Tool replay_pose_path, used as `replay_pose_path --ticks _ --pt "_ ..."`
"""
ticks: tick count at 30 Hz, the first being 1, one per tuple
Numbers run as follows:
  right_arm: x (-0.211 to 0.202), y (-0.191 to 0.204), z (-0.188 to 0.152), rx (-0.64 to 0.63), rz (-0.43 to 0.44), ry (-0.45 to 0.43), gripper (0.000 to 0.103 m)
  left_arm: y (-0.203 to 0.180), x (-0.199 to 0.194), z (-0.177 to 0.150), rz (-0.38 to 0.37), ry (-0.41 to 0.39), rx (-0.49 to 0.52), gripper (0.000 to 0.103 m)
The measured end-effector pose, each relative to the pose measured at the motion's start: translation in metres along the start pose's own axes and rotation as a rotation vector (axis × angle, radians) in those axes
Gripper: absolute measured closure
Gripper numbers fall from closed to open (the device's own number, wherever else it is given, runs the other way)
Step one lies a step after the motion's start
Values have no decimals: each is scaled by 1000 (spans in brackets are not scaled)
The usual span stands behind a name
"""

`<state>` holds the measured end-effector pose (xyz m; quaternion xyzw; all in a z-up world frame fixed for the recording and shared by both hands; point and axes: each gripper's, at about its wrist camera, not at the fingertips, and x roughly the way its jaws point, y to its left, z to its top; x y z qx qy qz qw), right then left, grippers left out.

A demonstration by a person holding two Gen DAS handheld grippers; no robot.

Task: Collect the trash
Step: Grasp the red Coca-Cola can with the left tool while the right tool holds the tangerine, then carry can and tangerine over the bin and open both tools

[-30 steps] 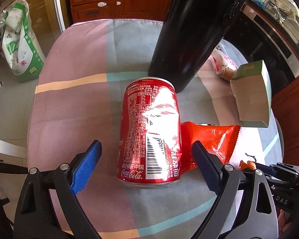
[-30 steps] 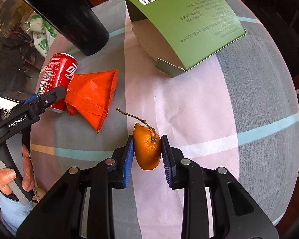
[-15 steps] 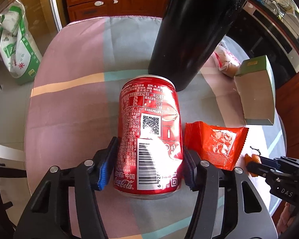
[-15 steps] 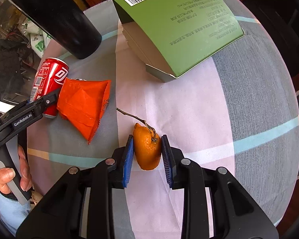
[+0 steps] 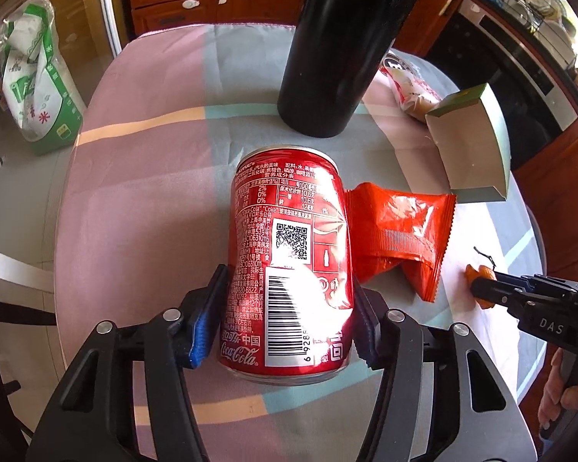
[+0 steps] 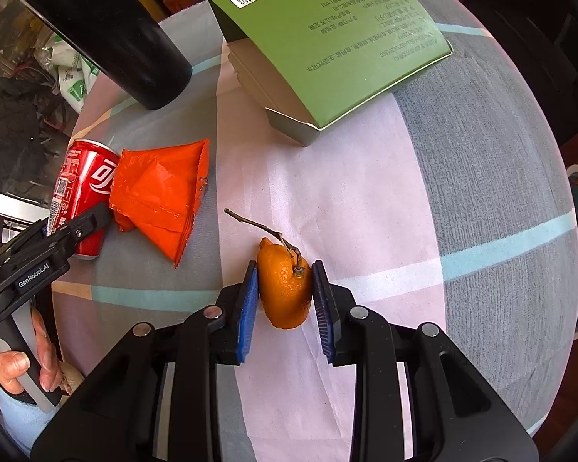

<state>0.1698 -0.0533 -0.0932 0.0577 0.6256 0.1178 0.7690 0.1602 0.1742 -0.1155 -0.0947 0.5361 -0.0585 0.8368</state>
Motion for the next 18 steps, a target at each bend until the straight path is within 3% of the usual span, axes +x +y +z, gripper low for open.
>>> replay_pose_path --ticks 9,18 --pt "-12 -17 -17 21 7 -9 77 -29 -31 -26 -6 -22 49 45" --pt "-39 -46 -33 64 16 -59 77 -77 -56 -23 -3 -60 148 45"
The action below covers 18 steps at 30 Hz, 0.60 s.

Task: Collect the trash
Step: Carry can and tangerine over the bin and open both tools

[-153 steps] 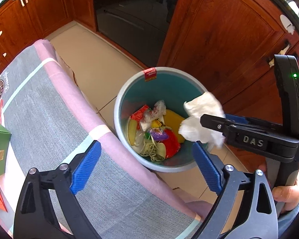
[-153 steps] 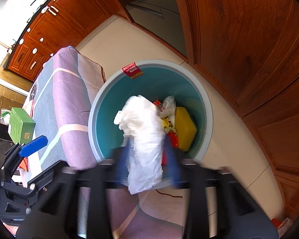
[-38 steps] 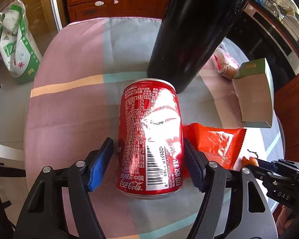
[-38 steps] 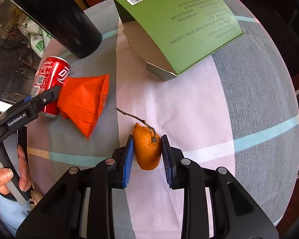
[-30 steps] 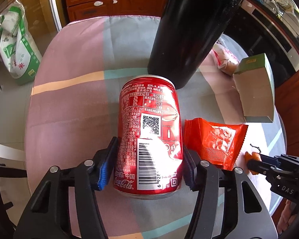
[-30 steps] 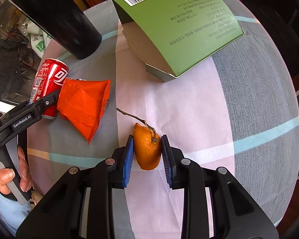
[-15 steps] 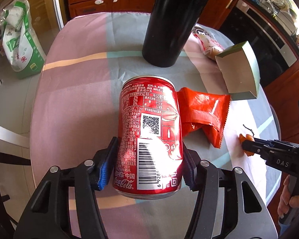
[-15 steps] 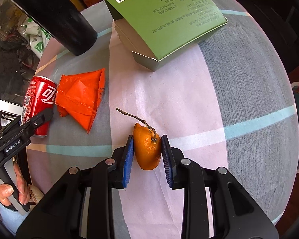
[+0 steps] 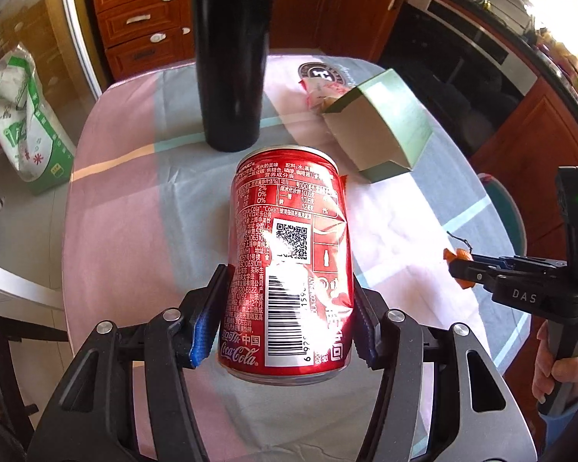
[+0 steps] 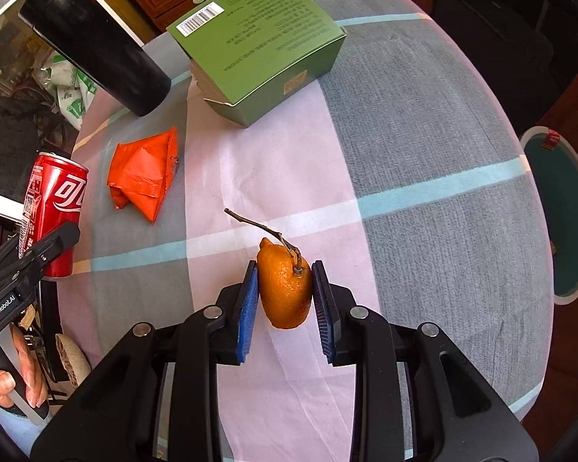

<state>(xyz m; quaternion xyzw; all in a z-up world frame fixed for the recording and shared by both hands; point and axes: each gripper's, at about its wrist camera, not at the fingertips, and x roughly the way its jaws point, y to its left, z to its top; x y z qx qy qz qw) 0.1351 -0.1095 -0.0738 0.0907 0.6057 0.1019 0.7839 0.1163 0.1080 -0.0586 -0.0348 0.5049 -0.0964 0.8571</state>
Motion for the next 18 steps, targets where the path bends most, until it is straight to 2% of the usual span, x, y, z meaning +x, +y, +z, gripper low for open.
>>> replay_pose_path --ticks 8,18 --pt "-20 -30 -8 43 22 -40 77 -58 -18 3 -12 -18 107 45" --pt "-51 -84 -22 88 48 -91 77 -134 -10 3 -36 9 230 45"
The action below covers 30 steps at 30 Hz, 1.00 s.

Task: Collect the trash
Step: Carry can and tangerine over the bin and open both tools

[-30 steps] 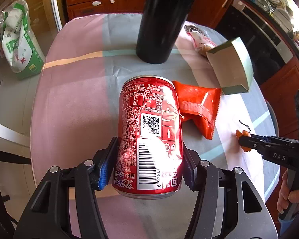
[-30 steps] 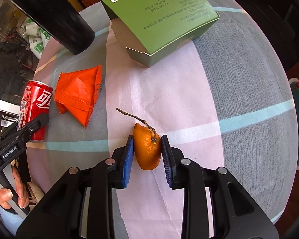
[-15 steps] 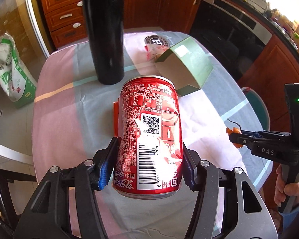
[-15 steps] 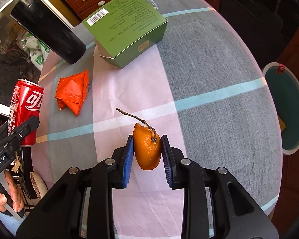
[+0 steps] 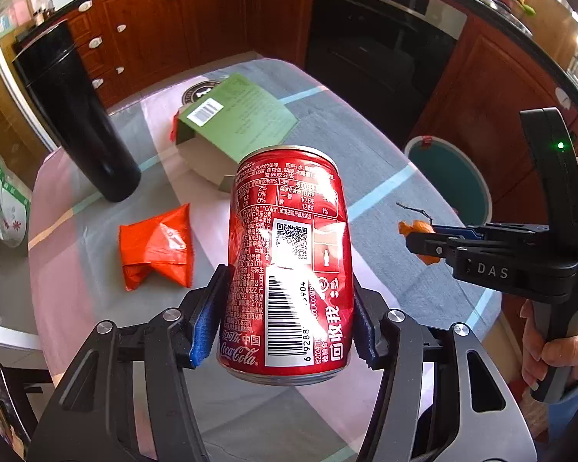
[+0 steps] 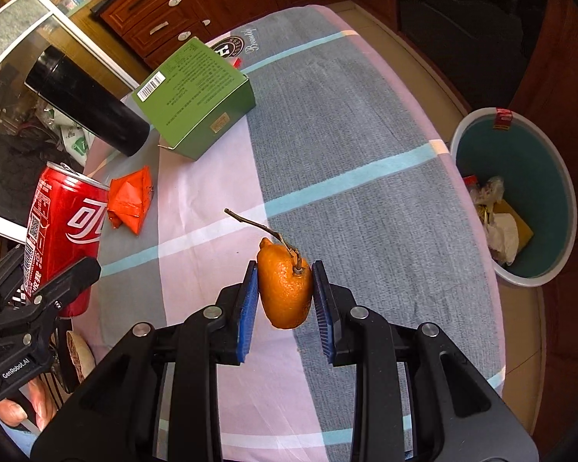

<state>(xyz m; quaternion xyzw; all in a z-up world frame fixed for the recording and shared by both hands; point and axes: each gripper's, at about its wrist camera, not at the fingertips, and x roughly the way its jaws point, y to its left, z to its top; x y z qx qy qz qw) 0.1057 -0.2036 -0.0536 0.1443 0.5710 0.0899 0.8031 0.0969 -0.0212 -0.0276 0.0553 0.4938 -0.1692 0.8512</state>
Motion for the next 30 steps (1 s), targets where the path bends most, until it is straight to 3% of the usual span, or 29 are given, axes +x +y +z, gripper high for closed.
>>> replay_pose_path --ticks 10,30 --pt "-8 -57 -3 78 23 -15 77 -62 29 17 -19 54 90 45" --pt "-25 -185 -3 264 55 -68 76 -159 91 42 -80 152 155 45"
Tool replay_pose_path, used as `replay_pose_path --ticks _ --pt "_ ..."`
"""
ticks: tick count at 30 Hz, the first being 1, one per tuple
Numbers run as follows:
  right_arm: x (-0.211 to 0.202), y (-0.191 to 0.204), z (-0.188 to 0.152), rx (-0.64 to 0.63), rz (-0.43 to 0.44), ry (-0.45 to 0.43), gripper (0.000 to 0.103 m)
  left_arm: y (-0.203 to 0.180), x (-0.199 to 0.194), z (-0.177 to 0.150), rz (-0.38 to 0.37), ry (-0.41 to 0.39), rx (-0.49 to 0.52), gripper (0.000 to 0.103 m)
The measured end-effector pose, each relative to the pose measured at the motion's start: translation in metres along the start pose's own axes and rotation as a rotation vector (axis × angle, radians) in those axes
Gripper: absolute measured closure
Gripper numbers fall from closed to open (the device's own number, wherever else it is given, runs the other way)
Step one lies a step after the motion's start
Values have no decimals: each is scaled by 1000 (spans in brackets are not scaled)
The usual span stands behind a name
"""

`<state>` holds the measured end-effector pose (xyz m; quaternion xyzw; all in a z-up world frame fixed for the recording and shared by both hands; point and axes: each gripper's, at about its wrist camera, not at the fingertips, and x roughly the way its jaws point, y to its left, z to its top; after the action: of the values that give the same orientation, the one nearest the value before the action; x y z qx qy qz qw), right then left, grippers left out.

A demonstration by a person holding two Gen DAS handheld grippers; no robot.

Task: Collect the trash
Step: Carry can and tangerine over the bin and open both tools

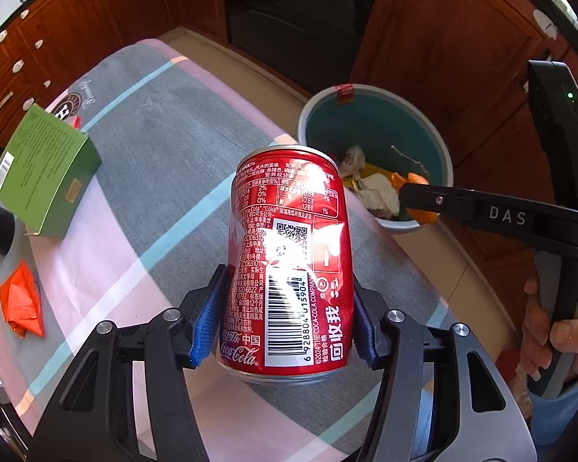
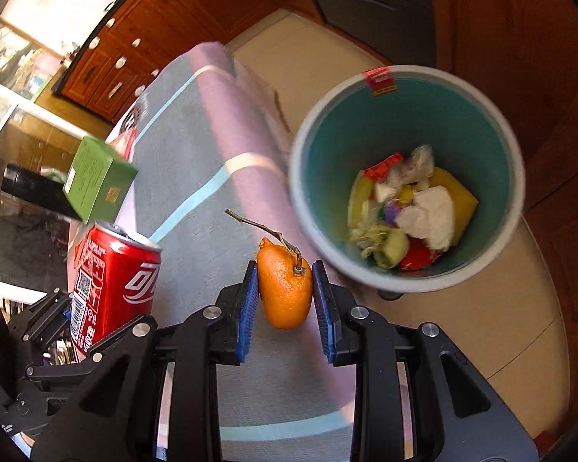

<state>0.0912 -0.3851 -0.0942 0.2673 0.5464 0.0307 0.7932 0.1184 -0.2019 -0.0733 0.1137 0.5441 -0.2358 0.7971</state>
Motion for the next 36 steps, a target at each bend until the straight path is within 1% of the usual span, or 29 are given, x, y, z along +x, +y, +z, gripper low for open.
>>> replay_pose_path --ticks 6,12,16,17,18,21,31,32,33,36 --pt "-17 -54 13 94 -37 -35 76 -30 20 32 -45 5 28 45" --pt "-24 -86 25 143 -69 -44 76 -68 50 59 -84 35 92 45" --pt "-23 -95 32 152 -82 -34 76 -82 67 72 -94 61 105 44" --pt "-22 -96 33 151 -84 -31 75 -85 70 74 -93 71 105 42" --pt "-21 -97 35 151 -87 -29 75 -88 72 74 -93 74 106 37" --pt "-19 -99 40 152 -92 -24 75 -90 74 76 -90 71 109 34" --pt "-9 -94 46 136 -100 -4 75 -74 73 72 -94 94 56 29" --pt "-8 -92 47 135 -101 -3 74 -73 72 72 -94 94 52 27" --pt "-7 -91 47 133 -103 -1 74 -71 71 70 -95 94 48 21" --pt "-5 -87 49 126 -108 -1 74 -68 67 67 -82 76 46 9"
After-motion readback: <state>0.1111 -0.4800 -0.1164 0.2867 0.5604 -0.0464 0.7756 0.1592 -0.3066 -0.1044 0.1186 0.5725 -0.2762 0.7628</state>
